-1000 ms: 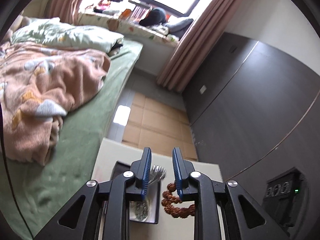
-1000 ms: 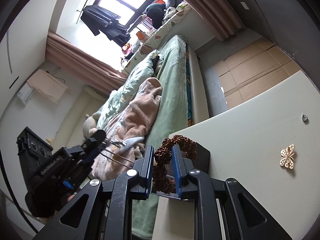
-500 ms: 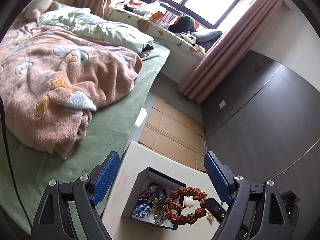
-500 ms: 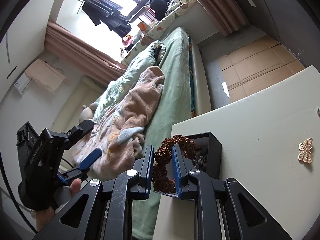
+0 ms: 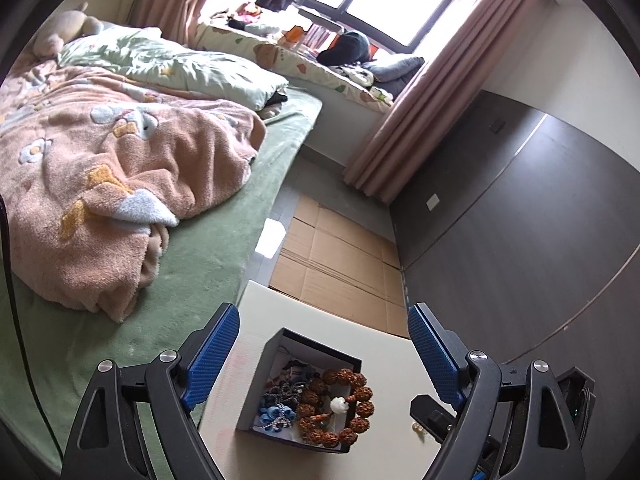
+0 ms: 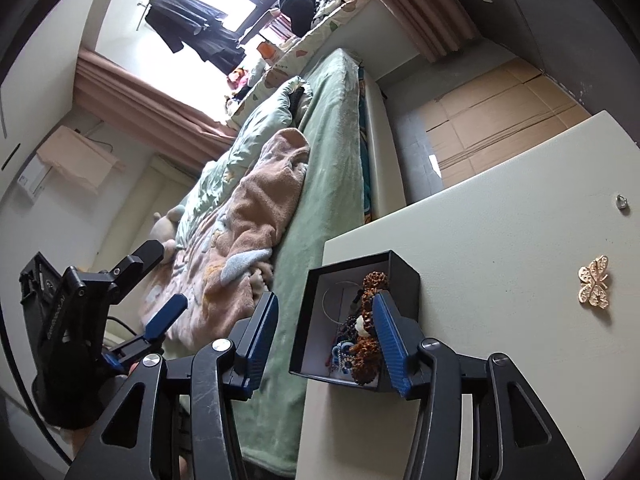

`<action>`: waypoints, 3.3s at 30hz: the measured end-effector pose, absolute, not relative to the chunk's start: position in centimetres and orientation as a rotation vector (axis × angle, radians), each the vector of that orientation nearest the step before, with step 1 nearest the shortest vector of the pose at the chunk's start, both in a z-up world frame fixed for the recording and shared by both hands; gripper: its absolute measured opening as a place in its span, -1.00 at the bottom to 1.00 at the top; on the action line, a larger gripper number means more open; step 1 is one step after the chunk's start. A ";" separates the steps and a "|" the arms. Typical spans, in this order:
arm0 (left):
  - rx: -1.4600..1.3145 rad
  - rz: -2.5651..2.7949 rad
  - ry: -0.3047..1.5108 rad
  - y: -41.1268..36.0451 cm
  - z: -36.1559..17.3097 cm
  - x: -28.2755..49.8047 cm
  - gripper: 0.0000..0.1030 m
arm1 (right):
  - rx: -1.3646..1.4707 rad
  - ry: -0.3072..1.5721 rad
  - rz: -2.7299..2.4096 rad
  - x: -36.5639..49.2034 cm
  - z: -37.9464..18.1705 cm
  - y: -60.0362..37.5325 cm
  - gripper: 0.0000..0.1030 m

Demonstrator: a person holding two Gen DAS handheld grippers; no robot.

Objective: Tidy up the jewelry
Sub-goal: 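Open the right tool over the box to drop the rudraksha bracelet, then close the left tool on the gold butterfly brooch, then carry the butterfly brooch toward the box with the left tool while the right tool grasps the silver ring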

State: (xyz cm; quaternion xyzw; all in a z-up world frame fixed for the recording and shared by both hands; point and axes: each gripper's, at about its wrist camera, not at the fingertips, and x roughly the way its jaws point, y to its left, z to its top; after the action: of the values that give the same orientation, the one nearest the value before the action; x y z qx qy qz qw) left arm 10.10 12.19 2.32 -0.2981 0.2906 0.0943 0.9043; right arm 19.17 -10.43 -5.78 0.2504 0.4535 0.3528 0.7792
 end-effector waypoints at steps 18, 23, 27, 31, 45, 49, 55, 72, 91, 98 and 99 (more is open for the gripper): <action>-0.425 0.066 0.637 3.6 1.6 12.1 0.68 | 0.592 0.987 0.470 19.8 -6.9 -22.4 0.47; -0.343 0.022 0.688 0.5 1.0 13.2 0.68 | 0.642 0.997 0.418 20.0 -7.3 -25.9 0.64; -0.333 -0.007 0.725 -1.2 0.5 14.1 0.68 | 0.666 1.007 0.336 20.2 -7.7 -28.2 0.95; -0.284 -0.006 0.753 -3.1 -0.1 14.8 0.87 | 0.730 1.033 0.299 20.3 -8.6 -30.2 1.00; -0.264 -0.103 0.831 -5.6 -1.8 18.5 0.87 | 0.785 1.032 0.234 21.8 -8.6 -33.7 1.00; -0.230 -0.136 0.874 -7.3 -3.0 19.9 0.64 | 0.780 1.000 0.200 22.4 -8.3 -35.2 1.00; -0.146 -0.181 0.996 -10.4 -6.8 21.9 0.28 | 0.783 0.990 0.181 23.0 -8.3 -35.9 1.00; -0.020 -0.102 1.081 -13.1 -12.4 23.1 -0.45 | 0.733 1.027 0.143 24.1 -8.6 -35.1 1.00; -0.207 -0.099 0.962 -7.7 -6.7 22.7 -0.45 | 0.579 1.060 0.186 25.5 -9.1 -31.9 0.96; -0.292 -0.067 0.906 -4.1 -4.6 21.9 -0.45 | 0.513 1.079 0.238 26.3 -9.7 -29.7 0.57; -0.305 -0.064 0.899 -3.6 -4.3 21.8 -0.45 | 0.506 1.078 0.244 26.4 -9.9 -29.4 0.53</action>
State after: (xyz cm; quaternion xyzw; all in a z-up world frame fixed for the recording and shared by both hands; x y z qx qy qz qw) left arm 21.75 -3.58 -4.34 -0.1470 0.4329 -0.0308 0.8889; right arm 26.45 -29.42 -9.85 0.2377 0.5064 0.1144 0.8210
